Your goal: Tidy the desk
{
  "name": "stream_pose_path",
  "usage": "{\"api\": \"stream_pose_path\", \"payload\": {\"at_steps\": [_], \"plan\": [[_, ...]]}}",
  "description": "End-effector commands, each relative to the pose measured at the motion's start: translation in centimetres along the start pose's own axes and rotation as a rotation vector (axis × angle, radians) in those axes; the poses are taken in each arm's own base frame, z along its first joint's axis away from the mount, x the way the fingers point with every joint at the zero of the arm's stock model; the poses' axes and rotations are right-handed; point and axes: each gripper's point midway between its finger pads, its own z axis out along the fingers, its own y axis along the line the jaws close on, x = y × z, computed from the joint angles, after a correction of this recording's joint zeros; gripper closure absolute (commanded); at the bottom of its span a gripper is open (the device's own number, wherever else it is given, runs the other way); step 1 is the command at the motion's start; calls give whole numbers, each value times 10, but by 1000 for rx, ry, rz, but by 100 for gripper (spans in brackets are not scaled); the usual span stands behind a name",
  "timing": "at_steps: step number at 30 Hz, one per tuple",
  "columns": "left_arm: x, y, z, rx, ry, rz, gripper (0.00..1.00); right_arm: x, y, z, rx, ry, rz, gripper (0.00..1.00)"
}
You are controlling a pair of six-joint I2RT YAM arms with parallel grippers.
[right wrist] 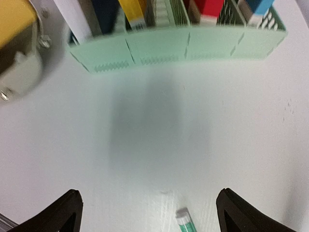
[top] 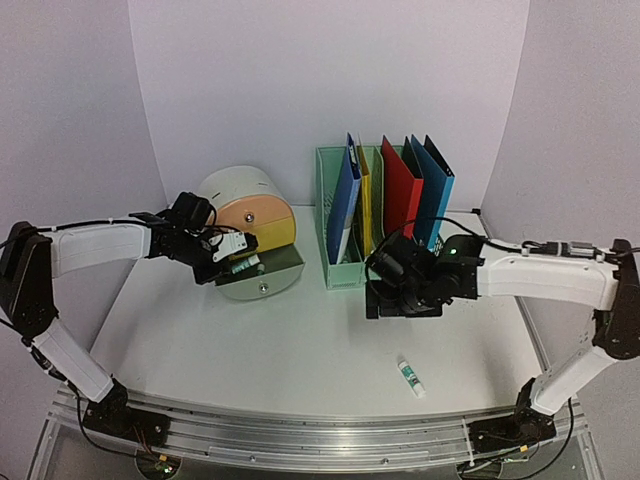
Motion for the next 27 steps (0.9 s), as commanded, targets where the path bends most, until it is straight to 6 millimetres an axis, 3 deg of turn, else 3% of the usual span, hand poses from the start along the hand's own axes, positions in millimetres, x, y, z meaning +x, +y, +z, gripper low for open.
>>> {"api": "stream_pose_path", "payload": {"at_steps": [1, 7, 13, 19, 24, 27], "plan": [[-20, 19, -12, -53, -38, 13, 53, 69, -23, 15, 113, 304, -95, 2], [-36, 8, -25, 26, -100, -18, 44, 97, -45, 33, 175, 465, -97, 6], [-68, -14, -60, 178, -266, -74, 39, 128, -39, 37, 79, 599, -122, 17], [-93, -30, -93, 296, -396, -102, 37, 158, -56, 52, 95, 694, -91, 28], [-116, -44, -134, 377, -564, -76, 34, 163, -56, 64, 95, 696, -112, 61], [-125, -53, -160, 413, -667, -60, 32, 155, -46, 66, 67, 675, -125, 91]]}}
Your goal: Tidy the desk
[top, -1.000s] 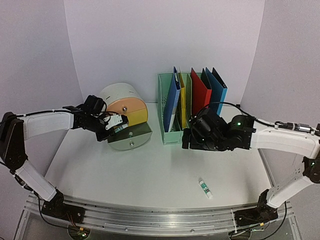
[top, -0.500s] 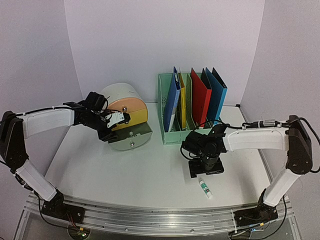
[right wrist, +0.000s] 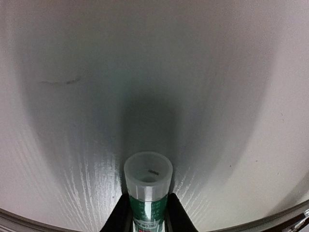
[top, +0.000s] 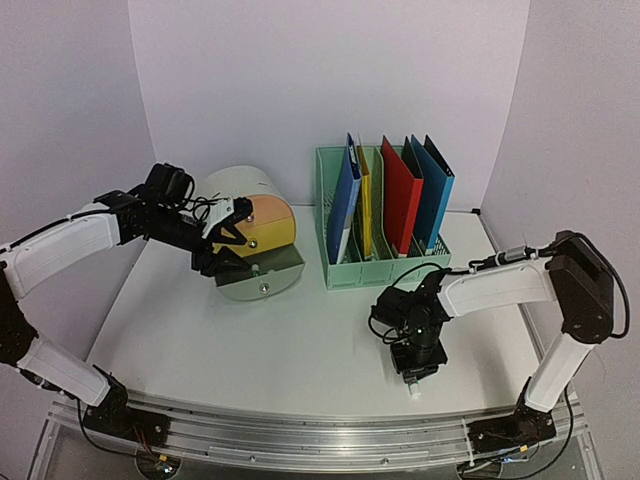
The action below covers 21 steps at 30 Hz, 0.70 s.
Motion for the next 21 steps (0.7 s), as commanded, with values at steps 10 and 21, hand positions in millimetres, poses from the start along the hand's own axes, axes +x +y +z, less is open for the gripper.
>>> {"api": "stream_pose_path", "payload": {"at_steps": [10, 21], "plan": [[-68, -73, -56, 272, -355, -116, 24, -99, 152, -209, -486, -631, -227, 100], [-108, -72, -76, 375, -465, -255, 15, -104, 226, -415, -995, -1217, -271, 100]]}}
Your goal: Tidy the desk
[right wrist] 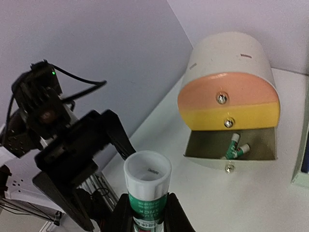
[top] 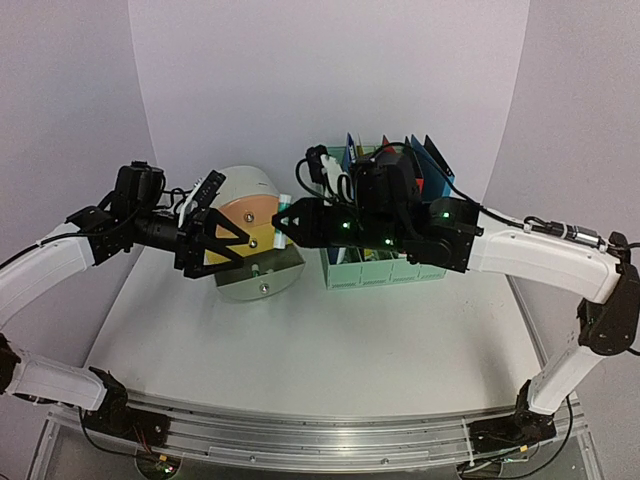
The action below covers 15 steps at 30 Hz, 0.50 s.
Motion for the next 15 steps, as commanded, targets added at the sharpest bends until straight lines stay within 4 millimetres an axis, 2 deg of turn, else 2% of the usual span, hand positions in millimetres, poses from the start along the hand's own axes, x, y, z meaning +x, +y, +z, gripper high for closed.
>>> {"api": "stream_pose_path", "payload": {"at_steps": [1, 4, 9, 12, 15], "plan": [[-45, -15, -5, 68, -109, 3, 15, -52, 38, -1, -117, -212, -42, 100], [-54, -12, -5, 66, -125, -23, 14, -59, 52, 1, -164, -239, -53, 100], [-66, -4, -3, 57, -144, -67, 17, -56, 66, 7, -209, -237, -64, 100], [-70, -3, -2, 59, -147, -78, 25, -56, 70, 8, -218, -239, -66, 100], [-73, -2, -2, 59, -158, -78, 38, -57, 73, 8, -233, -243, -69, 100]]}}
